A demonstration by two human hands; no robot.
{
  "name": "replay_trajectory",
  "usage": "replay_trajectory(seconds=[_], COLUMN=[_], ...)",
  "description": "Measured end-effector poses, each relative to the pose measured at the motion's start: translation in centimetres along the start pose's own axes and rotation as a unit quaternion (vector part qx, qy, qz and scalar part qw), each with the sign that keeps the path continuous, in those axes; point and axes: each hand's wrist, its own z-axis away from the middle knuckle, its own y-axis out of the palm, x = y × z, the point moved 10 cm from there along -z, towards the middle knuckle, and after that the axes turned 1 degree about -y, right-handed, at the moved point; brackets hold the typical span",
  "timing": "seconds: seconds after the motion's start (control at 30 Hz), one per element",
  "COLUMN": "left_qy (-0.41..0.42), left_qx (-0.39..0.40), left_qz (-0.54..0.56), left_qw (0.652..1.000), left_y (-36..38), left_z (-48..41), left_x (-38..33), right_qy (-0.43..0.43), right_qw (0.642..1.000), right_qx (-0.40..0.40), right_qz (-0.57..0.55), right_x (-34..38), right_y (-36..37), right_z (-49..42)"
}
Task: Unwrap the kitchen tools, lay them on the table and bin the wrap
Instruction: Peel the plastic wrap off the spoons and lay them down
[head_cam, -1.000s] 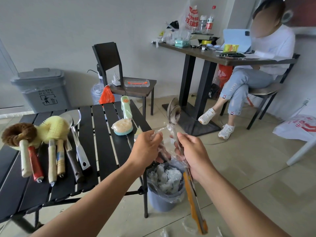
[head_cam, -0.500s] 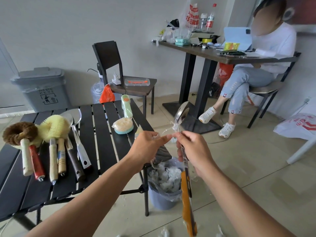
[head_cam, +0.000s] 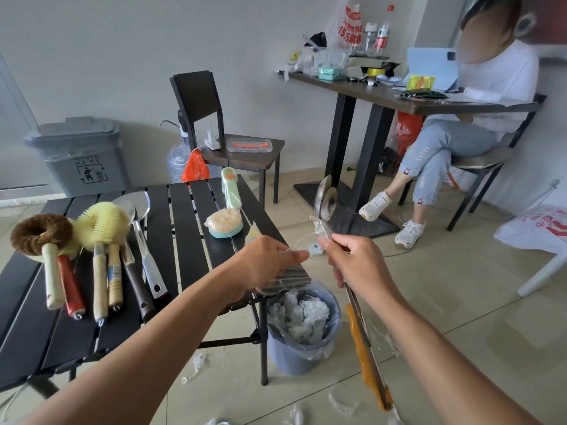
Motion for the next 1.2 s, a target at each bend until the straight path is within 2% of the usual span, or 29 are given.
replay_trajectory(seconds=[0.23, 0.4, 0.5, 0.87, 1.03, 1.13, 1.2], left_qy=[0.001, 0.008, 0.004, -0.037, -0.005, -0.012, -0.042], left_qx=[0.038, 0.075, 0.088, 0.158, 0.166, 0.193, 0.212], left_qz=[-0.017, -0.049, -0.069, -0.07, -0.121, -0.113, -0.065], left_qw=[0.999, 0.996, 0.994, 0.984, 0.979, 0.975, 0.974], left_y=[-0.7, -1.2, -1.5, -0.7, 0.8, 1.5, 2.1], left_z=[0.5, 0.7, 0.8, 1.4, 1.9, 2.3, 2.5], left_x=[-0.1, 0.2, 0.6, 1.5, 0.8, 1.0, 1.6], right_qy=[0.035, 0.09, 0.118, 0.148, 0.138, 0.133, 0.127], right_qw=[0.999, 0.984, 0.975, 0.97, 0.978, 0.982, 0.987], right_qx=[0.012, 0.055, 0.081, 0.099, 0.088, 0.079, 0.061], right_qz=[-0.028, -0.142, -0.168, -0.167, -0.133, -0.105, -0.073], right_x=[-0.8, -2.1, -2.8, -3.8, -3.8, -3.6, -3.4], right_y=[-0.1, 1.0, 1.4, 2.5, 2.0, 2.0, 1.8], right_z=[-0.1, 0.1, 0.2, 0.5, 0.5, 0.8, 0.8])
